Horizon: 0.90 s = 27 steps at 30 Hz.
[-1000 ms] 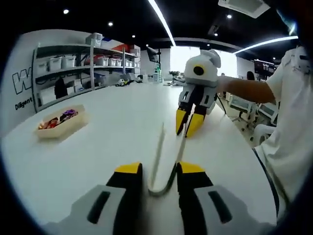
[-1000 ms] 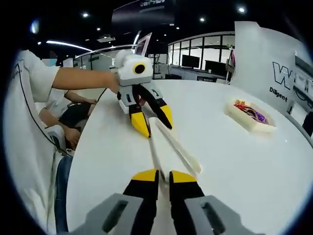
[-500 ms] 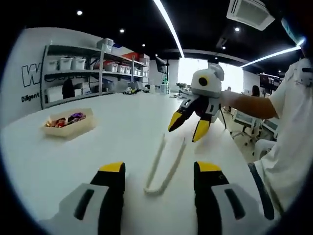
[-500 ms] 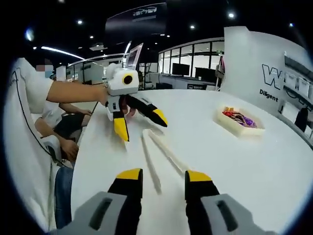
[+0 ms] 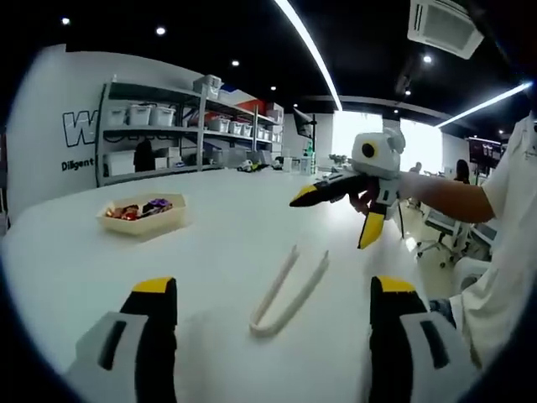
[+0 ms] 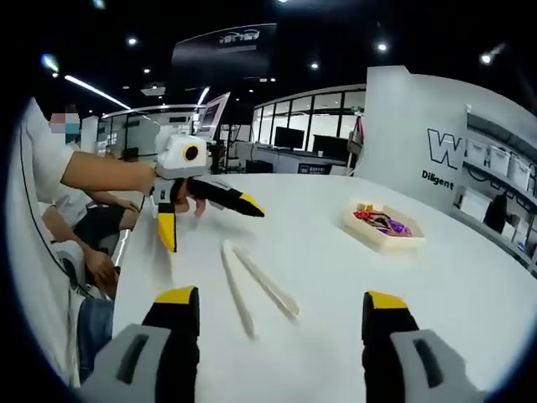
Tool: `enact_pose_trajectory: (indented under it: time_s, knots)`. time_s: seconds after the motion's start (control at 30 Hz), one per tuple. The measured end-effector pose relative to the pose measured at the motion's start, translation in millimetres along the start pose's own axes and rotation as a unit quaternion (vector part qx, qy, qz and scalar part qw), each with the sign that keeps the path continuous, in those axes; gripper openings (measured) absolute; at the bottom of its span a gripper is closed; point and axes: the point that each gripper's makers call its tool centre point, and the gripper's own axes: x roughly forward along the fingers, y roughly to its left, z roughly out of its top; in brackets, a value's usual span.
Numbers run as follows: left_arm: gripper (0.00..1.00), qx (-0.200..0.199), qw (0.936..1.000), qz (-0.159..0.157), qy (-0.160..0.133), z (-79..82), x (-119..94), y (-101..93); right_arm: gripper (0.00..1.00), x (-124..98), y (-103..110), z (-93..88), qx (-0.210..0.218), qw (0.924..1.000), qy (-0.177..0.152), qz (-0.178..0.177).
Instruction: Place the target food into the container with the food tongs after gripping and lifting it, then release it inside without dropping or visibly crushing the food.
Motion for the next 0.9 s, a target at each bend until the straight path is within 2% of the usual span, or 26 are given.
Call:
enact_pose_trajectory:
  time_s: [0.07,0.13,0.17,0.27,0.3,0.37,0.43,0.5,0.6,0.63,0.7,0.9]
  knots:
    - [0.99,-0.011,0.9997,0.024,0.002,1.2,-2,5.5,1.0,-1,-5,1.0,0.006,0.9998,-0.003,-0.017]
    - [0.99,-0.009,0.999,0.043,-0.005,7.1,-5,9.8,0.99,-6,-9,2.0,0.001,0.9995,-0.002,-0.032]
    - [0.99,-0.01,0.9979,0.065,-0.002,8.1,-8,15.4,1.0,-9,-11,1.1,0.005,0.9992,0.003,-0.041]
    - [0.99,-0.033,0.9955,0.088,0.01,8.5,-11,19.6,1.0,-10,-12,0.7,0.017,0.9987,0.01,-0.048]
    - [0.99,-0.033,0.9957,0.086,0.005,10.2,-11,18.5,1.0,-11,-13,0.0,0.025,0.9983,0.015,-0.051]
    - [0.99,-0.033,0.9935,0.104,0.032,2.0,-14,19.6,1.0,-13,-15,0.9,0.033,0.9974,0.016,-0.062]
    - [0.99,-0.022,0.9904,0.124,0.057,-4.5,-18,20.3,1.0,-17,-20,2.7,0.024,0.9958,0.02,-0.086]
    - [0.99,-0.017,0.9896,0.135,0.047,-1.3,-18,18.1,1.0,-18,-17,7.0,0.03,0.9956,0.015,-0.087]
    - [0.99,-0.024,0.9832,0.171,0.061,-5.3,-22,24.0,1.0,-19,-17,3.8,0.045,0.9942,0.031,-0.092]
    - [0.99,-0.023,0.9796,0.184,0.077,-9.6,-25,25.7,1.0,-19,-17,2.3,0.042,0.9939,0.036,-0.095]
    - [0.99,-0.019,0.9791,0.185,0.081,-10.1,-26,22.8,1.0,-21,-16,-0.7,0.035,0.9933,0.043,-0.101]
    - [0.99,-0.029,0.9751,0.195,0.101,-12.2,-33,13.5,1.0,-28,-20,-13.7,0.058,0.9901,0.056,-0.115]
